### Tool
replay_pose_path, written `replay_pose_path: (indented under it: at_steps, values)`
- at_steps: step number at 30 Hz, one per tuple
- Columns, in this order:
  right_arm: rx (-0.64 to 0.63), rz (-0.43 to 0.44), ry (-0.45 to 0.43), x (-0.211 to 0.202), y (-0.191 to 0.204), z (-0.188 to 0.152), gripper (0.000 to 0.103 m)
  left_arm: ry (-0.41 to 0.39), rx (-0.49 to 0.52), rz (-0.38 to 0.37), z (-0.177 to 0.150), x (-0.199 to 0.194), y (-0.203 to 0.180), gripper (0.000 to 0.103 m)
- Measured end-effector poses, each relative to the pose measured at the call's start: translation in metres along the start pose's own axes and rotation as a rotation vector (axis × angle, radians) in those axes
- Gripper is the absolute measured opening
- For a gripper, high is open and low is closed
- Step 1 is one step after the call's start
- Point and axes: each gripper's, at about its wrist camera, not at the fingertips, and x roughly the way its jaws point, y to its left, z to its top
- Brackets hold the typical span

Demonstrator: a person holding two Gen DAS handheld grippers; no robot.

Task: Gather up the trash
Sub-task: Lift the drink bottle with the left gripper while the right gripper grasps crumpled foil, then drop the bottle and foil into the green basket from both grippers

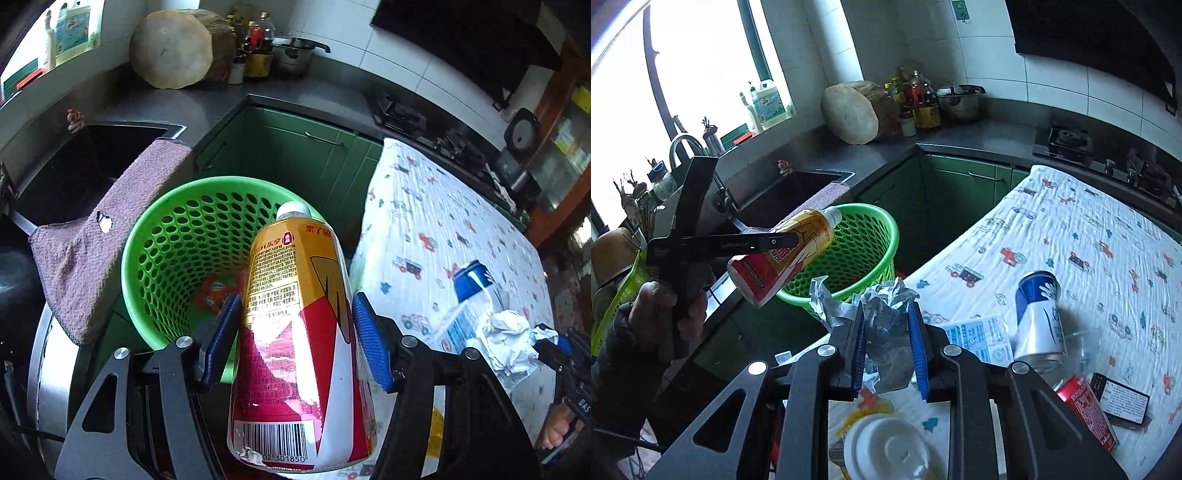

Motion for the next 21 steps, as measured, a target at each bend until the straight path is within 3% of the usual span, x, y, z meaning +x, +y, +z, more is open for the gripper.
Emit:
replay_pose_path:
  at_steps: [12,21]
  values:
    - [-0.041,0.035,0.034,0.055,0.037,0.043,0.022,0.030,-0.059,0.055,0.034,0.067,0.048,0.062]
    - [-0.065,0.049,0.081,0.102,0.052,0.065,0.022,0.022,-0.125,0.033,0.025,0.070,0.080,0.067]
